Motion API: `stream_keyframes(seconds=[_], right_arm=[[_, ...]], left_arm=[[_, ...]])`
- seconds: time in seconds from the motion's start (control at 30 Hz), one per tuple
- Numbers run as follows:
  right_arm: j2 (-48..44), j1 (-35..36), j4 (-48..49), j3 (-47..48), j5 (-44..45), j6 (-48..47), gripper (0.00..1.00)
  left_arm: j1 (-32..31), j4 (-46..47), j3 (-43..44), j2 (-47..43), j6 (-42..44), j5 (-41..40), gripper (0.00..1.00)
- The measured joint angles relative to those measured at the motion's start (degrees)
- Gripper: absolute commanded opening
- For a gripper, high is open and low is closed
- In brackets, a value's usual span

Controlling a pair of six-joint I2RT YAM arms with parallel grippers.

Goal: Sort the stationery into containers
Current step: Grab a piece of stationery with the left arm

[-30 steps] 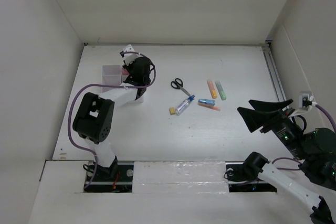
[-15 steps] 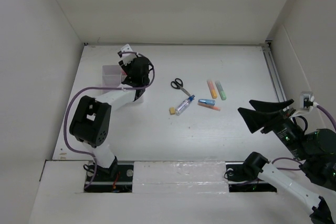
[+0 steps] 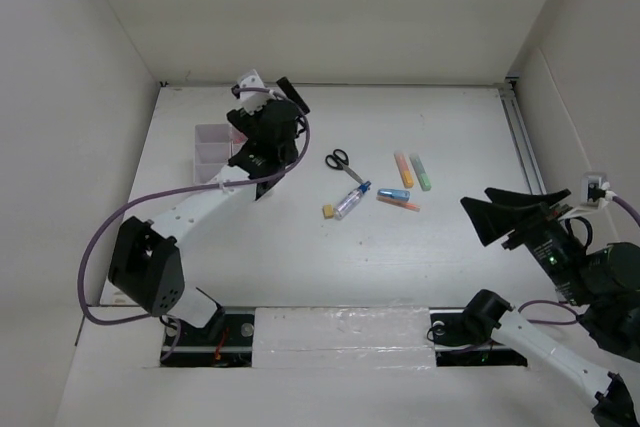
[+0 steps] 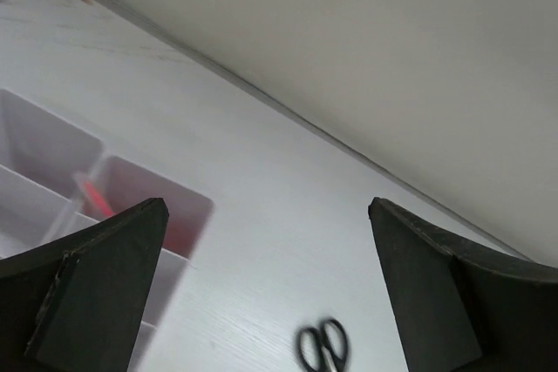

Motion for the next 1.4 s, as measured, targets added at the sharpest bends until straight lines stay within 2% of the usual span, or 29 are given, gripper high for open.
stream_keyframes(seconds=[0.07,0.17,0.27,0.37,0.5,0.67,0.83,0.87,1.0,1.13,1.23,1.4], right_arm=[[0.7,0.0,-1.8,1.7,4.0,0.8,1.00],[0.7,0.0,-4.0,3.7,10.3,1.5,1.00],[0.5,0.0,-6.4,5.6,16.0,2.0,1.00],[0.5,0.0,-8.6,8.0,20.1,2.4,1.00],[0.4,0.0,-9.4,9.4,21.6,3.0,1.00],[-1.7,0.0,-9.8,9.0,20.8,4.1,1.00],[-3.8,0.0,-9.7,8.5,18.8,5.0,1.00],[-4.0,0.0,-9.6,8.3,18.3,5.0,1.00],[-4.2,0.0,-9.4,7.9,16.5,5.4,1.00],[-5.2,0.0,-9.0,6.4,15.0,5.4,1.00],[-5.9,0.0,-9.0,6.0,14.3,5.5,1.00],[-6.5,0.0,-8.6,5.9,13.5,5.3,1.00]], left_arm=[[-2.6,-5.9,4.8,0.2,-4.0,1.5,1.00],[-7.6,-17.8,13.3,2.4,-15.8,5.2,1.00],[-13.0,-24.9,17.5,6.6,-27.9,9.9,1.00],[-19.1,-32.5,23.5,16.0,-36.9,14.3,1.00],[-24.2,-38.7,32.3,30.6,-45.1,22.5,0.94],[-24.7,-45.7,37.3,40.7,-51.5,30.9,0.91],[-24.1,-50.8,40.8,42.9,-55.4,34.1,0.82],[-24.0,-51.4,41.3,42.9,-55.9,34.6,0.75],[-24.0,-55.0,44.7,44.1,-58.3,35.8,0.71],[-24.0,-60.2,51.6,48.5,-60.3,36.0,0.70],[-24.0,-64.0,55.6,51.7,-61.5,36.0,0.65],[-24.0,-67.8,56.5,53.1,-63.4,36.0,0.55]])
